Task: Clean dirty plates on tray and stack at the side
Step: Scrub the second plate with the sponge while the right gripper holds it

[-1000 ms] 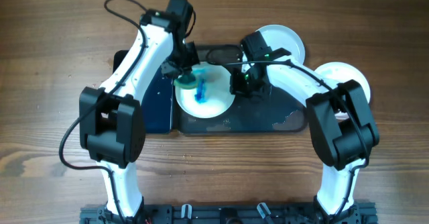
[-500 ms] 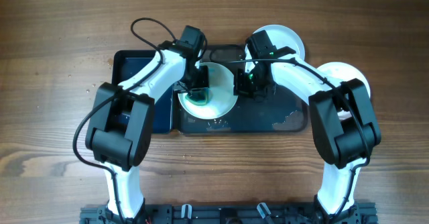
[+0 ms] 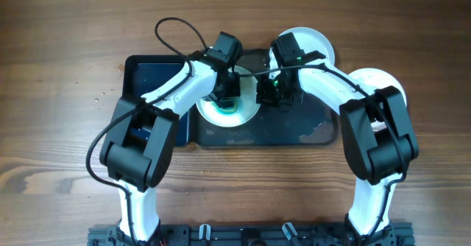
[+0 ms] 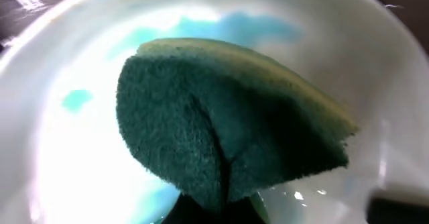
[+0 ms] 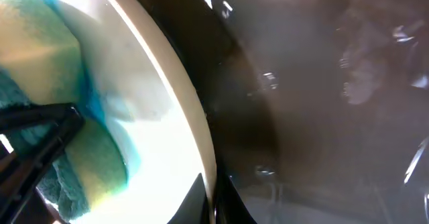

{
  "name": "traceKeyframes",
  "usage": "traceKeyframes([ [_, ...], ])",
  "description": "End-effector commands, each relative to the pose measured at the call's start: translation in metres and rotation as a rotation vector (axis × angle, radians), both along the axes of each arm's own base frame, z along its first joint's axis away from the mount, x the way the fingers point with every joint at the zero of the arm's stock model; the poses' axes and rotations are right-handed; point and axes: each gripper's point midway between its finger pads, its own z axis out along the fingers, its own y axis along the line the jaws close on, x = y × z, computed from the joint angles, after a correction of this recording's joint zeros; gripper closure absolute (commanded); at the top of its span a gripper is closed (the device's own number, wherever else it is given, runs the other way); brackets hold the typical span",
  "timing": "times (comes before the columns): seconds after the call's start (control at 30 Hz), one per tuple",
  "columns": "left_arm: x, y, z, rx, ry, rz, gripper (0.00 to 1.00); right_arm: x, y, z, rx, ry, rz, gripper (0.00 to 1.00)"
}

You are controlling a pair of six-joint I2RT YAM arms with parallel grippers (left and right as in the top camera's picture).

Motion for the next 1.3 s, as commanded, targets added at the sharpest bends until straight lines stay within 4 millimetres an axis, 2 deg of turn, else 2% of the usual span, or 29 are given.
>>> traceKeyframes([
  [0.0, -0.02, 0.041, -0.011, 0.164, 0.081, 0.104, 0.96, -0.003, 0.009, 0.0, 0.031, 0.016, 0.028, 0.96],
  [0.07, -0.054, 0.009, -0.01, -0.016, 0.239, -0.088, 0.96, -0.003, 0.009, 0.001, 0.031, 0.015, 0.029, 0.96],
  [0.1, -0.075, -0.025, 0.001, -0.23, 0.31, -0.266, 0.96, -0.003, 0.009, 0.001, 0.031, 0.016, 0.028, 0.96],
  [0.17, -0.081, -0.046, 0.011, -0.366, 0.318, -0.354, 0.96, -0.003, 0.009, 0.0, 0.031, 0.017, 0.025, 0.96],
  [0.27, -0.068, -0.051, 0.011, -0.381, 0.257, -0.362, 0.96, -0.003, 0.009, 0.0, 0.031, 0.018, 0.025, 0.95],
  [0.3, -0.059, -0.051, 0.011, -0.377, 0.222, -0.352, 0.96, -0.003, 0.009, 0.0, 0.031, 0.018, 0.026, 0.96],
  [0.33, -0.043, -0.044, 0.007, -0.325, 0.175, -0.29, 0.96, -0.003, 0.009, 0.0, 0.031, 0.017, 0.026, 0.96],
  [0.4, -0.02, -0.018, -0.002, -0.189, 0.113, -0.133, 0.96, -0.003, 0.009, 0.0, 0.031, 0.017, 0.026, 0.96],
  [0.43, -0.009, 0.0, -0.006, -0.102, 0.078, -0.037, 0.96, -0.003, 0.009, 0.0, 0.031, 0.018, 0.026, 0.96],
  [0.5, 0.009, 0.052, -0.007, 0.126, -0.009, 0.201, 0.96, -0.003, 0.009, 0.0, 0.031, 0.017, 0.026, 0.96],
  [0.57, 0.009, 0.078, -0.005, 0.238, -0.034, 0.297, 0.96, -0.003, 0.009, 0.0, 0.031, 0.017, 0.026, 0.96],
  [0.67, -0.003, 0.09, -0.005, 0.302, 0.001, 0.301, 0.96, -0.003, 0.009, 0.0, 0.031, 0.017, 0.026, 0.96],
  [0.77, -0.022, 0.087, -0.007, 0.298, 0.087, 0.259, 0.96, -0.003, 0.009, 0.0, 0.031, 0.017, 0.025, 0.96],
  [0.8, -0.032, 0.077, -0.01, 0.252, 0.145, 0.195, 0.96, -0.003, 0.009, 0.001, 0.031, 0.017, 0.025, 0.96],
  [0.9, -0.059, 0.022, -0.009, -0.042, 0.292, -0.084, 0.96, -0.003, 0.009, 0.001, 0.031, 0.017, 0.025, 0.96],
  [0.97, -0.073, -0.016, 0.004, -0.28, 0.331, -0.257, 0.96, -0.003, 0.009, 0.0, 0.032, 0.018, 0.025, 0.96],
  [1.0, -0.075, -0.026, 0.009, -0.343, 0.329, -0.295, 0.96, -0.003, 0.009, 0.001, 0.032, 0.018, 0.025, 0.96],
  [1.1, -0.061, -0.037, 0.012, -0.391, 0.266, -0.316, 0.96, -0.003, 0.009, 0.0, 0.032, 0.018, 0.025, 0.96],
  [1.17, -0.04, -0.037, 0.01, -0.375, 0.181, -0.294, 0.96, -0.003, 0.009, 0.0, 0.032, 0.018, 0.025, 0.96],
  [1.2, -0.026, -0.029, 0.006, -0.32, 0.141, -0.229, 0.96, -0.003, 0.009, 0.001, 0.032, 0.018, 0.025, 0.96],
  [1.27, 0.004, 0.004, -0.003, -0.152, 0.053, -0.03, 0.96, -0.003, 0.009, 0.001, 0.032, 0.018, 0.025, 0.96],
])
